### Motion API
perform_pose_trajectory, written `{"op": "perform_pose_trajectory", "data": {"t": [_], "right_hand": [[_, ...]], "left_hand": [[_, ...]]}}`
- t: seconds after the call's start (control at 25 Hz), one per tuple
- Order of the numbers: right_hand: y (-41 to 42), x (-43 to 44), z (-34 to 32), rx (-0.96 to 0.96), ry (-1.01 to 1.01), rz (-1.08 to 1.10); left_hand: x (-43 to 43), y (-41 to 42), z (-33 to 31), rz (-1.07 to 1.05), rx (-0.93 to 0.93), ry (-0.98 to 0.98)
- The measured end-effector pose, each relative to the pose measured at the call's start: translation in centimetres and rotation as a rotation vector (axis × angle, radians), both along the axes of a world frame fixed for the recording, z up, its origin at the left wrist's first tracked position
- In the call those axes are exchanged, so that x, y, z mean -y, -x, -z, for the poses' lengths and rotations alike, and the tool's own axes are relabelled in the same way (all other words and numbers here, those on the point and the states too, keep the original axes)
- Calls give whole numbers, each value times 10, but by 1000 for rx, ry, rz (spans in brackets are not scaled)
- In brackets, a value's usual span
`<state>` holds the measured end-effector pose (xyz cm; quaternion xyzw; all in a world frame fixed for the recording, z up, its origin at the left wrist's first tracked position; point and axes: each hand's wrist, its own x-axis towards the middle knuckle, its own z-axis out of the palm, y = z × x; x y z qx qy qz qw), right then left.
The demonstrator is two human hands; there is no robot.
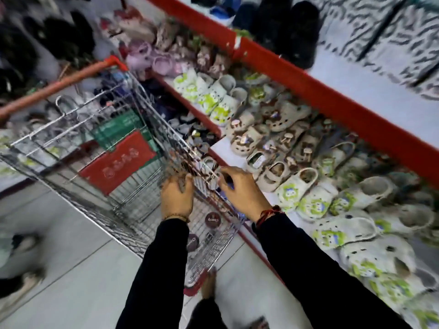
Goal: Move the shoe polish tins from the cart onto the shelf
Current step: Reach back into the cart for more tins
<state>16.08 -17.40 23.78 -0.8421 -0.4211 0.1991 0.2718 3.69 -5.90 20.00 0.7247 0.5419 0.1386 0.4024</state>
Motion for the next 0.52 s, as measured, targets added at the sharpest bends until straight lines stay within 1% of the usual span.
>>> {"op": "perform_pose_trajectory", "data": {"t": [0.16, 0.32, 0.44, 0.52], "right_hand": [[7, -38, 114, -126, 287, -9], [13, -59, 220, -237, 554, 98], [14, -70, 277, -236, 652, 184], [12, -76, 311, -219, 700, 140]], "left_hand": [[-19, 28, 106, -99, -45, 279], [-16, 39, 198, -231, -136, 541], [-9, 43, 257, -290, -236, 640], [-5, 43, 289, -287, -320, 657]]}}
